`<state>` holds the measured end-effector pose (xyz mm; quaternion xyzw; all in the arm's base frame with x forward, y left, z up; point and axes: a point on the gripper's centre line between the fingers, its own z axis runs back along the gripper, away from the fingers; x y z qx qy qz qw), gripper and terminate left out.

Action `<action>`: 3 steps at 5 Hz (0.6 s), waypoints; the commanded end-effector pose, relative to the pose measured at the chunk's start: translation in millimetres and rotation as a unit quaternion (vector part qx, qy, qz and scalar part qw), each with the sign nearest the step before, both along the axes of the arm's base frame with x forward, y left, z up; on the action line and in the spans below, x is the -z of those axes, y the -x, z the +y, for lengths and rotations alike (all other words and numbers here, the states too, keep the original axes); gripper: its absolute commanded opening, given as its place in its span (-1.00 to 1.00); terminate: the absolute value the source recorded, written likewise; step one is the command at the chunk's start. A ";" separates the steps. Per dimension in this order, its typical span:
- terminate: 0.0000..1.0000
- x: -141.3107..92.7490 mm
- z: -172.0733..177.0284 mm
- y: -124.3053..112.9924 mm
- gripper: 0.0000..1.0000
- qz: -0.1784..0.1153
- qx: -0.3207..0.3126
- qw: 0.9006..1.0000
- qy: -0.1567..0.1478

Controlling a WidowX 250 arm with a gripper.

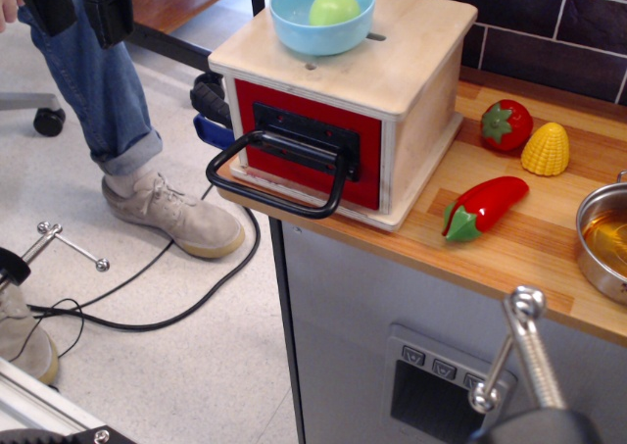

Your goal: Open drawer of box

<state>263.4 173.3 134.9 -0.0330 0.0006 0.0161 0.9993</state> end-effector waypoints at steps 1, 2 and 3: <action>-1.00 0.0 0.0 0.0 1.00 0.000 0.000 1.000 0.000; -1.00 -5.6 -17.6 -2.4 1.00 -0.008 0.007 1.000 0.009; -1.00 -5.3 -43.1 -6.1 1.00 -0.018 0.006 1.000 0.019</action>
